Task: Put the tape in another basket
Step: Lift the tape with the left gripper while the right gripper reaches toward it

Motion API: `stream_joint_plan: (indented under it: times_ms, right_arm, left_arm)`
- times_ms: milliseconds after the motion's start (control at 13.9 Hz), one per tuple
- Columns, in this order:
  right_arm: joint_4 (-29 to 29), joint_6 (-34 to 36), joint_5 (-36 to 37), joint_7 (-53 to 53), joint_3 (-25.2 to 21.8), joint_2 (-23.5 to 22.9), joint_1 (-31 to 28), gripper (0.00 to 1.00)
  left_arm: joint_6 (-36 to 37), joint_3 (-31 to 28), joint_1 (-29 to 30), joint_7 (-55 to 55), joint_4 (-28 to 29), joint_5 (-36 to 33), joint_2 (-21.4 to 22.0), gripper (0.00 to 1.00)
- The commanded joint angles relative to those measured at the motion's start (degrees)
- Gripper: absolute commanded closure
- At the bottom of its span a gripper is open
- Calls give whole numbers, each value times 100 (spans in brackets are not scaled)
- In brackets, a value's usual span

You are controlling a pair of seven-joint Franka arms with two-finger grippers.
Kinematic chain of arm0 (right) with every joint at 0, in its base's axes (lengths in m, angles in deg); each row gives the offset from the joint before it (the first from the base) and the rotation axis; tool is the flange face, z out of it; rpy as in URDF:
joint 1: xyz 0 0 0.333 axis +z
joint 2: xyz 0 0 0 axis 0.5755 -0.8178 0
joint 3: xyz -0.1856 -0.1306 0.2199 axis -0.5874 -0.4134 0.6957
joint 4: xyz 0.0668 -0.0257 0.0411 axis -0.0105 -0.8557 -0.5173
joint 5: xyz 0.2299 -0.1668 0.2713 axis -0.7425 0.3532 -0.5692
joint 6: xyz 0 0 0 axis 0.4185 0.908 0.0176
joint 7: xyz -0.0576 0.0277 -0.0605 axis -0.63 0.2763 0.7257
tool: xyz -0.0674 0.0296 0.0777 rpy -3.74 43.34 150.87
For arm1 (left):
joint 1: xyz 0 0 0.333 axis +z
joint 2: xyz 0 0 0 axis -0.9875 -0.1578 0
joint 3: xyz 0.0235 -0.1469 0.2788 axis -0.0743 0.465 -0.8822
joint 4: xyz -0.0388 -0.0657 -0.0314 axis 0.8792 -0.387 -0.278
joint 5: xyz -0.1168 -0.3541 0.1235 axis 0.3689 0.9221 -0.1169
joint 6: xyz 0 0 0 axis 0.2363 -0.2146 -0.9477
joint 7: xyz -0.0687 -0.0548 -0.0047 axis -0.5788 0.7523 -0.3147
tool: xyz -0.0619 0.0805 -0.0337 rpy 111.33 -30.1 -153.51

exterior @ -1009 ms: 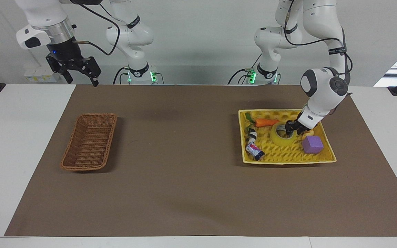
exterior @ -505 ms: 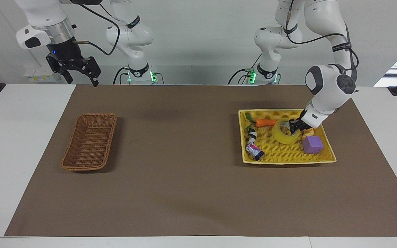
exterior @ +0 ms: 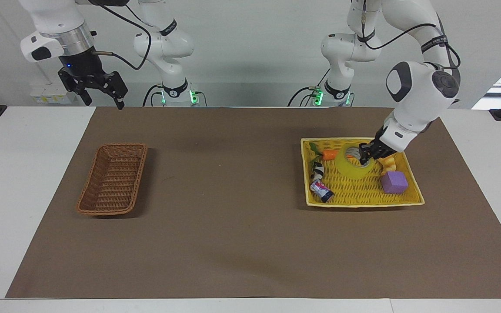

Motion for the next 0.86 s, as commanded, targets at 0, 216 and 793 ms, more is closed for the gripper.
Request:
stream_joint_plan:
  times_ms: [0, 216, 793]
  right_arm:
    - [-144, -319, -122, -339, 70, 77, 172, 0]
    - [-346, -705, -489, -490, 79, -28, 242, 0]
    - [-513, -1411, -2458, -516, 79, -775, 928, 0]
  left_arm:
    - [9, -65, -555, -717, -185, 67, -43, 100]
    - [-52, -56, -1082, -1657, -509, 216, -78, 100]
    - [-1246, -30, -2322, -2328, -449, 1339, -96, 100]
